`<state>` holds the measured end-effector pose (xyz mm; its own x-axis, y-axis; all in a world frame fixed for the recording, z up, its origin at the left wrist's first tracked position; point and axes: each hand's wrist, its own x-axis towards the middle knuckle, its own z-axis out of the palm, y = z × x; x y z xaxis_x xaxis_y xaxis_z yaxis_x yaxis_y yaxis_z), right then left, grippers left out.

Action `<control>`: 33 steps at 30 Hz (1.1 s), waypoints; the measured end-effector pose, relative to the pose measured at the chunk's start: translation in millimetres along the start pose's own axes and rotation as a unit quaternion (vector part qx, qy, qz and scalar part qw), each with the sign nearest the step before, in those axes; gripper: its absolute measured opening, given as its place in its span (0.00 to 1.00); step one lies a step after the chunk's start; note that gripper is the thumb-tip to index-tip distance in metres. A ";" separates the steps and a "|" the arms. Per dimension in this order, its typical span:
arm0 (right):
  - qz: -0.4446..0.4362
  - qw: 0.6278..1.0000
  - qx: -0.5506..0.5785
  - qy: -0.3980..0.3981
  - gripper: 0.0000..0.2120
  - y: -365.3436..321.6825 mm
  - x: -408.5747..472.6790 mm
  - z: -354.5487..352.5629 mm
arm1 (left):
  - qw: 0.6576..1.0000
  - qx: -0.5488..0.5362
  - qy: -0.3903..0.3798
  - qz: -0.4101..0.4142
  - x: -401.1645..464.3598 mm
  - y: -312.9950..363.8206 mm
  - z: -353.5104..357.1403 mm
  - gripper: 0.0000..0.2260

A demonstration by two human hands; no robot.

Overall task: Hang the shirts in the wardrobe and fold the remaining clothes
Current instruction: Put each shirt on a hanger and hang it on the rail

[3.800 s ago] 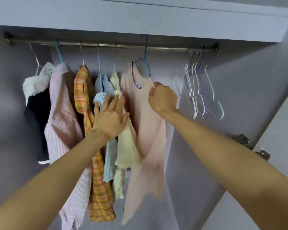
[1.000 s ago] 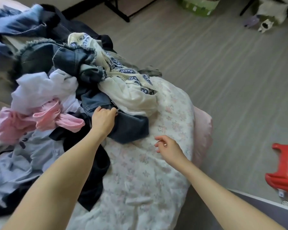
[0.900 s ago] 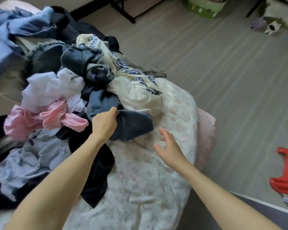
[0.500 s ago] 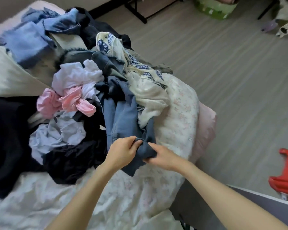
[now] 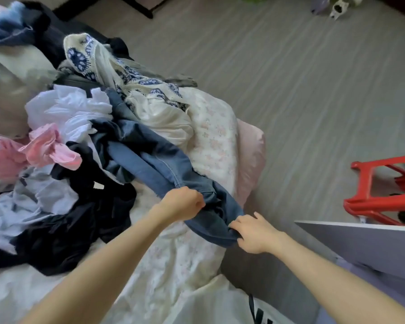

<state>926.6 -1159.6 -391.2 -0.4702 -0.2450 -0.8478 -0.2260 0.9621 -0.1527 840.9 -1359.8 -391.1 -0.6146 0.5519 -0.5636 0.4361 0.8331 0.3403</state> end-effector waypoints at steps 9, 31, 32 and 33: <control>0.119 0.864 0.421 0.251 0.11 -17.8 89.8 -23.4 | 0.988 0.155 0.003 -0.014 112.4 -85.2 -6.2 0.27; 0.055 0.825 0.520 0.214 0.12 -1.9 37.5 -25.1 | 0.953 0.015 0.301 -0.024 0.1 -73.6 -12.8 0.08; 0.046 0.827 0.521 0.206 0.07 -2.1 24.8 -26.3 | 0.951 -0.002 0.309 -0.024 -10.5 -63.3 -15.6 0.07; 0.036 0.828 0.525 0.194 0.07 -1.3 14.6 -25.5 | 0.949 -0.014 0.314 -0.013 -20.2 -51.7 -18.6 0.06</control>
<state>898.2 -1167.5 -390.5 -0.7350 -0.0054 -0.6780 0.5854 0.4995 -0.6386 818.6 -1413.4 -383.3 -0.8995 0.4365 -0.0157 0.4029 0.8431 0.3562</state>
